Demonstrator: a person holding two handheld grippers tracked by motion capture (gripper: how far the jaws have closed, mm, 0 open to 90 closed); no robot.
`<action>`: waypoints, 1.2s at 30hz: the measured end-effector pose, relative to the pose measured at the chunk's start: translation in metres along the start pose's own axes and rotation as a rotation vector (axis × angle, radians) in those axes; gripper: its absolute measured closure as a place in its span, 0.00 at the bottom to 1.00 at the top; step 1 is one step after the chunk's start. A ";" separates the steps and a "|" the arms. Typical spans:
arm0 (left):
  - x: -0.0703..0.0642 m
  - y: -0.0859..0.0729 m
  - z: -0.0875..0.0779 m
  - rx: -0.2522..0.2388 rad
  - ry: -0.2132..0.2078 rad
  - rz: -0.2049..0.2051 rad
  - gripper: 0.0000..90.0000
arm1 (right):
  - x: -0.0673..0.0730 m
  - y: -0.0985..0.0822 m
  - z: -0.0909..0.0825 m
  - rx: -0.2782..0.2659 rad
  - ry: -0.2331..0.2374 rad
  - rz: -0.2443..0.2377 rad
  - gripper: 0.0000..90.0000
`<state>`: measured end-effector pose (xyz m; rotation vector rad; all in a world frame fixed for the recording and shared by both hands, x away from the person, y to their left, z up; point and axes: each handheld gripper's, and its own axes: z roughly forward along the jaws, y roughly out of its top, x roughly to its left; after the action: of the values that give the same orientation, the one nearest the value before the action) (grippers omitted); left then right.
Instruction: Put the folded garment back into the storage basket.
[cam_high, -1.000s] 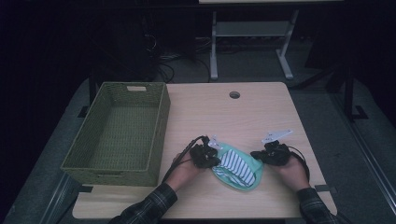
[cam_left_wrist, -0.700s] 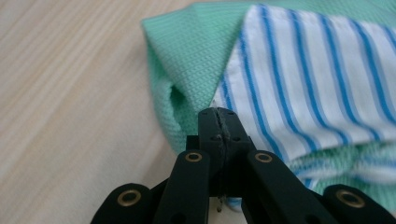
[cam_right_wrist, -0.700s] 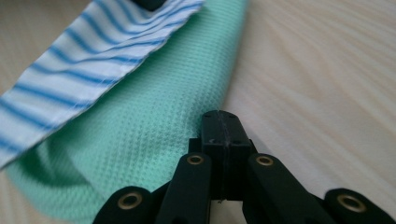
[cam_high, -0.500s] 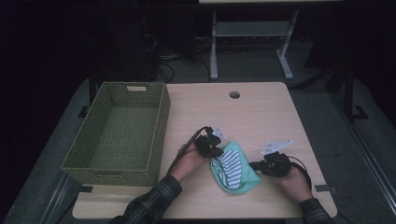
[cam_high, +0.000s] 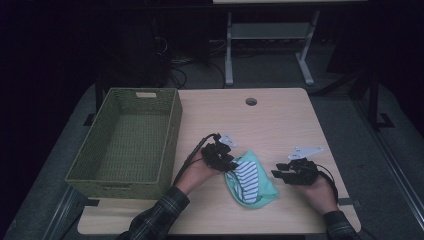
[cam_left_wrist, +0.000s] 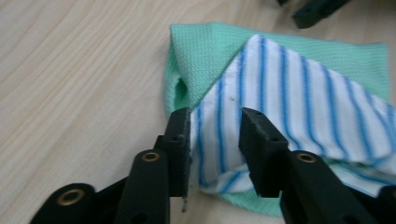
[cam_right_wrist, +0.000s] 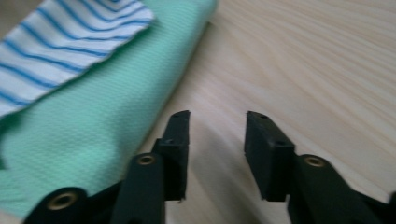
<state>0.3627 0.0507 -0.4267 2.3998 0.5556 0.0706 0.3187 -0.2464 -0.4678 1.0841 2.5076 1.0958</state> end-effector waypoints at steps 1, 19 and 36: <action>-0.001 -0.001 -0.003 0.002 -0.003 0.005 0.64 | -0.002 -0.001 0.000 -0.002 -0.009 0.002 0.60; -0.045 -0.016 -0.006 0.075 -0.057 0.085 0.39 | -0.025 -0.009 0.007 -0.054 -0.162 0.063 0.24; -0.047 -0.019 0.018 0.135 -0.021 0.135 0.27 | -0.025 -0.009 0.008 -0.054 -0.165 0.069 0.22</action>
<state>0.3163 0.0340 -0.4481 2.5647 0.3987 0.0683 0.3350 -0.2635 -0.4822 1.2017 2.3167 1.0392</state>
